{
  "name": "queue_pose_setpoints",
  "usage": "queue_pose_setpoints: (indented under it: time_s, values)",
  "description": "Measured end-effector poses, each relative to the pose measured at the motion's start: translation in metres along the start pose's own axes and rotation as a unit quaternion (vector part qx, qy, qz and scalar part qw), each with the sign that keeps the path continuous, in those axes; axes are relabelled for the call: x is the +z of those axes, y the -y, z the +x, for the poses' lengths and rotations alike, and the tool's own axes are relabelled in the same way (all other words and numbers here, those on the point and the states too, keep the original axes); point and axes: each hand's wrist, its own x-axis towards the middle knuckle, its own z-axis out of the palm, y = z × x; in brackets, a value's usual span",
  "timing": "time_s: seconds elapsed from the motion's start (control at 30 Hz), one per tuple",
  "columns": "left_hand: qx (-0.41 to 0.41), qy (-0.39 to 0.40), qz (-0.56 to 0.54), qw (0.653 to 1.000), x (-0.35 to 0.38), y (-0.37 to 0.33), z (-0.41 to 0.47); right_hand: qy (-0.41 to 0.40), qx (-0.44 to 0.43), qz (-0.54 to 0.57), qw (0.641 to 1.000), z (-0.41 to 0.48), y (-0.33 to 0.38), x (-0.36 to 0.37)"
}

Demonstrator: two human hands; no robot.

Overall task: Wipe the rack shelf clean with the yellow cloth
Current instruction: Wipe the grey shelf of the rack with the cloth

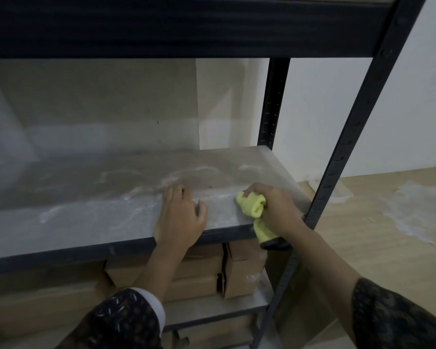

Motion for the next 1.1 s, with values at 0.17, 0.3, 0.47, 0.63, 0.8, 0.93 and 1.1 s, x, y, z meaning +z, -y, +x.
queue_pose_setpoints:
  time_s: [0.17,0.3,0.47,0.63,0.8,0.93,1.1]
  values:
    - [-0.005,0.009,0.002,1.0,0.001,0.001,0.001,0.03,-0.037,0.121,0.992,-0.018,0.003,-0.019]
    - [-0.01,0.01,0.001,1.0,0.001,0.0,0.002,-0.091,0.064,0.042,0.993,-0.016,-0.002,-0.009]
    - [-0.013,0.013,0.001,1.0,-0.001,0.0,0.0,-0.033,0.051,0.036,0.997,-0.003,0.008,-0.016]
    - [-0.015,0.011,-0.007,1.0,0.001,0.002,0.0,-0.18,0.247,-0.058,0.951,0.064,-0.025,-0.025]
    - [-0.017,0.022,0.007,1.0,0.005,0.005,0.004,-0.172,0.309,-0.058,0.934,0.093,-0.041,-0.015]
    - [-0.015,0.019,0.009,1.0,0.006,0.003,0.006,-0.082,0.209,-0.04,0.974,0.101,-0.043,-0.016]
    - [-0.02,0.02,0.005,1.0,0.005,0.002,0.004,0.035,0.102,0.033,0.994,0.082,-0.013,-0.004]
